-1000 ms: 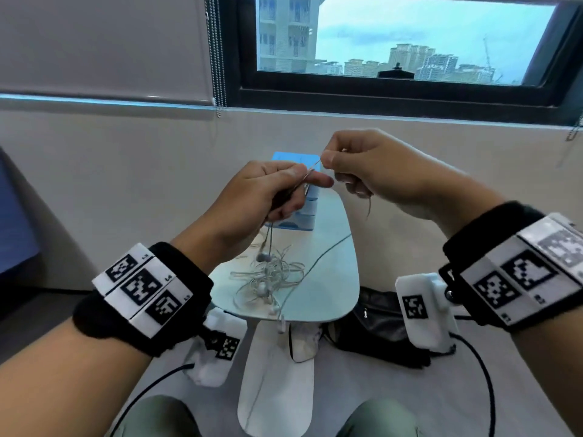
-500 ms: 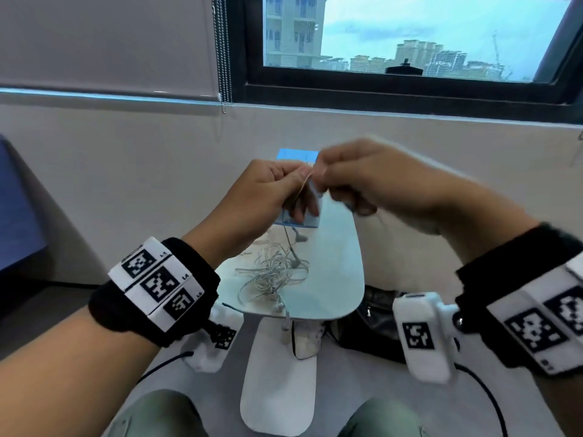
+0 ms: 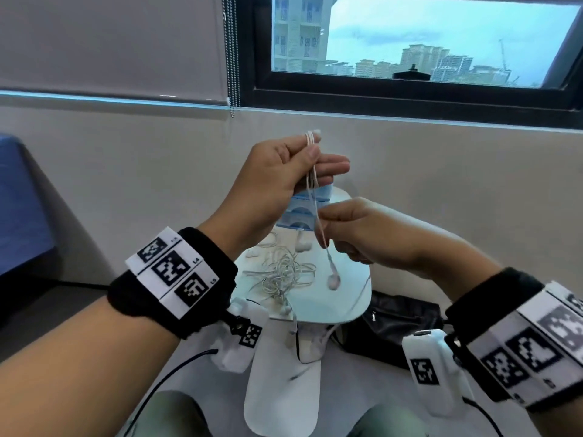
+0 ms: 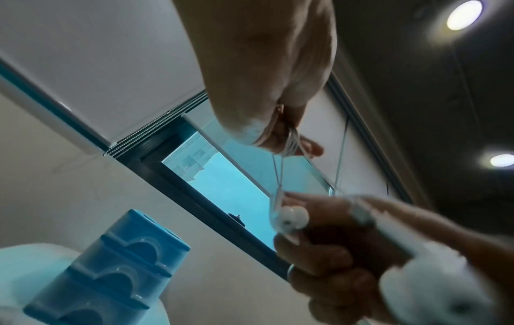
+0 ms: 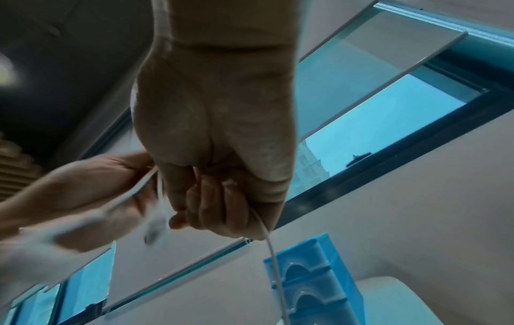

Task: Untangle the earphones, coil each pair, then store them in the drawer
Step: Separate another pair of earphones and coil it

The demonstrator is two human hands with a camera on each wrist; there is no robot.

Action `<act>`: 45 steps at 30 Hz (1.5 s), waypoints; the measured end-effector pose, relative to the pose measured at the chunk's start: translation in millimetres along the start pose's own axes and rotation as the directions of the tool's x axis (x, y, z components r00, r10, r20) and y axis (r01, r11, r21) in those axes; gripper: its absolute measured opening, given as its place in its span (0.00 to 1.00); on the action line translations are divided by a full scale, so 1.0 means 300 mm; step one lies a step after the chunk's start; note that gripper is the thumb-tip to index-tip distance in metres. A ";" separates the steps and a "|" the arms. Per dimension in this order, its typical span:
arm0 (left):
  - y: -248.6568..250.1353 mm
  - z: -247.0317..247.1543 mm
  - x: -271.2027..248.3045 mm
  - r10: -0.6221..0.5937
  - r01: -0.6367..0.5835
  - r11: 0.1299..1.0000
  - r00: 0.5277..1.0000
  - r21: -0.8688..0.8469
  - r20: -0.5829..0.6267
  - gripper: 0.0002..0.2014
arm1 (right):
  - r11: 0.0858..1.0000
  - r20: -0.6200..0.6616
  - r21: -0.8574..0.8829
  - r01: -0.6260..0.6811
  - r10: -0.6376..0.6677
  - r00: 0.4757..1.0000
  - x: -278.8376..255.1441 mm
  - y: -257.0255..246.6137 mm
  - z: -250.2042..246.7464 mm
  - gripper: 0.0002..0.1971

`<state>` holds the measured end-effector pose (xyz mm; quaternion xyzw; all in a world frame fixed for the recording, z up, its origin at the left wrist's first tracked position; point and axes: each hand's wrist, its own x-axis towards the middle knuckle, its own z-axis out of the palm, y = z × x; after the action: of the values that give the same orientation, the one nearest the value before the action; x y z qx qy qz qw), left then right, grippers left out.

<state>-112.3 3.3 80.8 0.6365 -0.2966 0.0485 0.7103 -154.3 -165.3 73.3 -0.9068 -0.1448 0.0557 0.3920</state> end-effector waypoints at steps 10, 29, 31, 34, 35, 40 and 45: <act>-0.042 -0.067 -0.042 -0.154 0.086 0.953 0.964 0.289 0.219 0.19 | 0.974 -0.312 -0.194 0.114 -0.172 0.934 -0.009 -0.064 -0.165 0.14; -0.041 -0.025 -0.010 -0.152 0.153 0.988 0.988 0.016 -0.039 0.10 | 0.990 0.029 -0.067 0.121 -0.120 0.992 0.019 -0.037 0.042 0.13; -0.047 -0.035 -0.003 -0.139 0.134 0.956 0.990 0.261 0.001 0.16 | 0.947 0.041 -0.285 0.146 -0.141 0.989 0.018 -0.065 0.006 0.13; -0.037 -0.045 0.003 -0.212 0.175 0.888 0.976 0.425 0.041 0.27 | 0.855 0.049 -0.477 0.204 -0.206 0.977 0.012 -0.102 -0.032 0.12; -0.030 -0.042 0.004 -0.247 0.195 0.884 0.966 0.425 0.071 0.31 | 0.849 0.037 -0.471 0.238 -0.251 0.967 0.011 -0.113 -0.036 0.11; 0.020 -0.028 0.014 -0.423 0.355 0.887 0.880 0.294 0.215 0.44 | 0.839 -0.095 -0.409 0.358 -0.430 0.898 0.013 -0.102 -0.021 0.04; 0.051 -0.046 0.062 -0.617 0.462 0.773 0.707 0.435 0.345 0.51 | 0.809 -0.126 -0.471 0.352 -0.457 0.881 0.030 -0.057 0.022 0.05</act>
<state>-98.8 13.4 102.9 0.7928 -0.2450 -0.2729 0.4868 -150.9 -147.0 81.2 -0.9187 -0.2972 -0.1703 0.1967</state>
